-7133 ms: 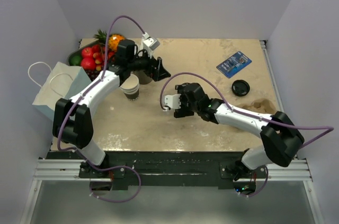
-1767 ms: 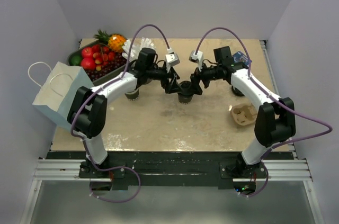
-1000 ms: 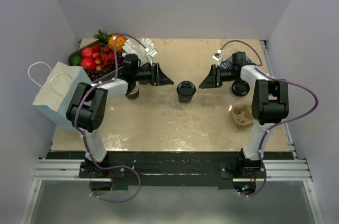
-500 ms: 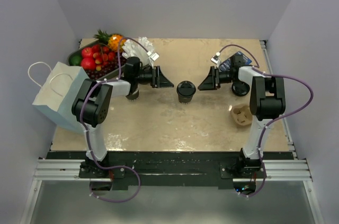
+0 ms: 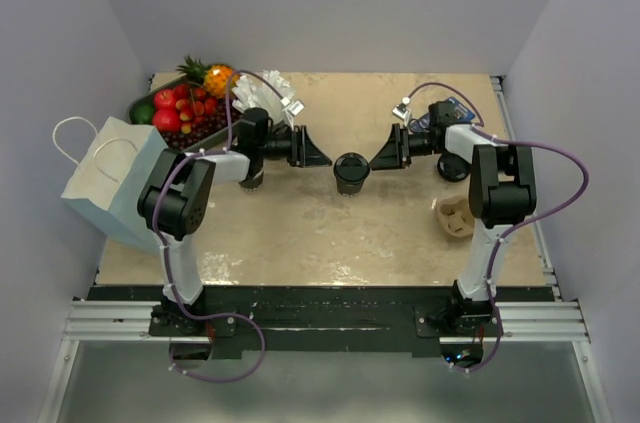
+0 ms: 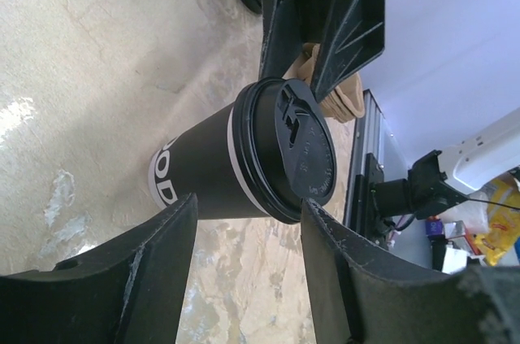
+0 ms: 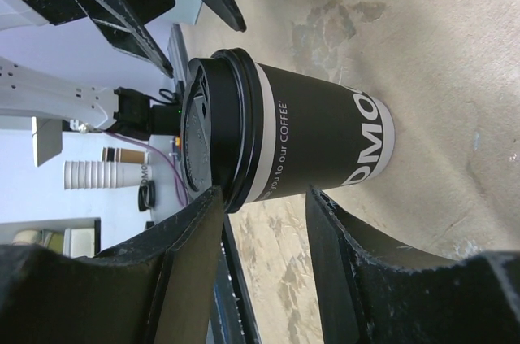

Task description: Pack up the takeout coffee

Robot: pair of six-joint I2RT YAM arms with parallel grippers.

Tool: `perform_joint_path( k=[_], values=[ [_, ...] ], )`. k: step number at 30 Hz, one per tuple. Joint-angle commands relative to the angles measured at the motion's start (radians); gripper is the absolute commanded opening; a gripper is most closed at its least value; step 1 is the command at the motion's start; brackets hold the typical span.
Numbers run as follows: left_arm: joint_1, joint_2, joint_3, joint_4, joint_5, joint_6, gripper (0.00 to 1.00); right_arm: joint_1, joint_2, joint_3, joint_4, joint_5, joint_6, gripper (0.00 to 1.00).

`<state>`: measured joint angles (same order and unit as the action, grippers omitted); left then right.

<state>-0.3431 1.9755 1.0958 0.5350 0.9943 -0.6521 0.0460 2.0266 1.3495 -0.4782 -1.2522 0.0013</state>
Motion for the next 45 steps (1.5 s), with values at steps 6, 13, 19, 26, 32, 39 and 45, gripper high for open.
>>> perform_joint_path(
  k=[6, 13, 19, 26, 32, 39, 45],
  values=[
    [-0.027, -0.029, 0.024, -0.079, -0.078, 0.106, 0.60, 0.011, 0.004, 0.034, 0.015, 0.000, 0.017, 0.48],
    [-0.039, -0.026, 0.036, -0.136, -0.117, 0.160, 0.61, 0.018, 0.003, 0.031, 0.012, 0.040, 0.012, 0.47],
    [-0.040, -0.023, 0.059, -0.214, -0.167, 0.216, 0.62, 0.029, -0.003, 0.030, 0.001, 0.080, 0.003, 0.44],
    [-0.039, -0.023, 0.075, -0.236, -0.157, 0.232, 0.62, 0.031, -0.008, 0.037, -0.014, 0.114, 0.003, 0.43],
    [-0.042, -0.024, 0.105, -0.334, -0.220, 0.318, 0.57, 0.037, -0.003, 0.046, -0.040, 0.151, -0.038, 0.36],
    [-0.045, -0.021, 0.065, -0.201, -0.085, 0.220, 0.48, 0.049, 0.000, 0.036, -0.040, 0.114, -0.043, 0.31],
    [-0.046, -0.007, 0.072, -0.270, -0.131, 0.270, 0.43, 0.061, 0.006, 0.030, -0.049, 0.145, -0.056, 0.26]
  ],
)
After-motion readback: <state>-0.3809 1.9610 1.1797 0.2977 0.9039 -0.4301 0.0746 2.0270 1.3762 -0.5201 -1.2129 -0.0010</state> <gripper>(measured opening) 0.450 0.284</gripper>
